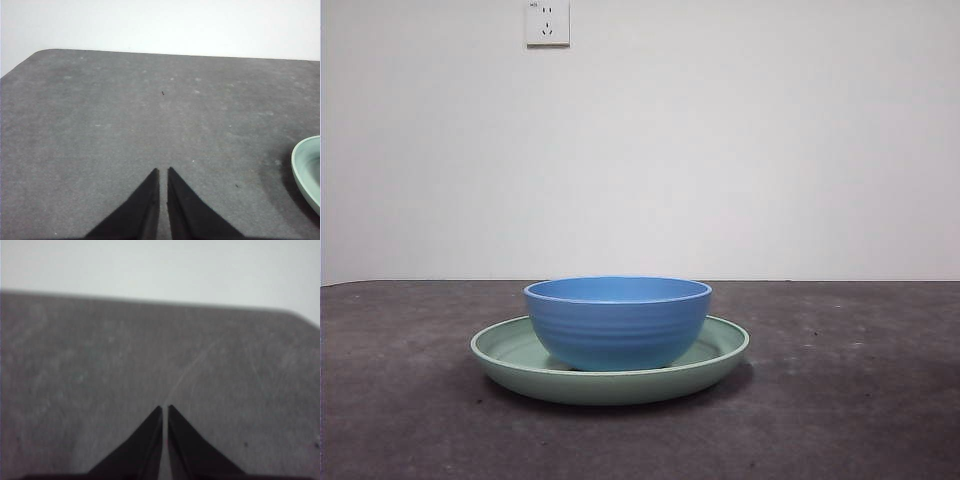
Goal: Pick up the blue bowl, put it on the green plate, put it on desk
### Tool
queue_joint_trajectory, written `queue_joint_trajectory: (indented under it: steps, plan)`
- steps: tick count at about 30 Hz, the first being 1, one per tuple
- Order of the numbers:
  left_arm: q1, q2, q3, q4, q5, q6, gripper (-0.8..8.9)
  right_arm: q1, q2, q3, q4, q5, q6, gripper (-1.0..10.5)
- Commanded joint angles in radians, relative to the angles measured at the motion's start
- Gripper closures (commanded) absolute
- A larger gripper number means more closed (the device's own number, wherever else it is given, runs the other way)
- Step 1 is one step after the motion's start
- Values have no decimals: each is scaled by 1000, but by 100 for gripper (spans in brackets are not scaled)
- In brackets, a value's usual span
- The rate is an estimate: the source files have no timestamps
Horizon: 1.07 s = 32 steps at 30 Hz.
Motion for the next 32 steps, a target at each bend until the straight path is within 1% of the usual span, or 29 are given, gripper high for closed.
queue_joint_trajectory:
  steps: [1, 5, 9, 32]
  plan:
    - [2, -2, -21, -8, -3, 8, 786, -1, -31, -5, -60, 1, 2, 933]
    - [2, -2, -20, -8, -3, 8, 786, 0, -31, -5, -67, -7, 6, 933]
    - [2, -2, -21, -8, -3, 8, 786, 4, -31, -5, -65, -20, 35, 933]
    - [2, -2, -20, -8, -3, 8, 786, 5, -31, -5, -51, -19, 35, 933]
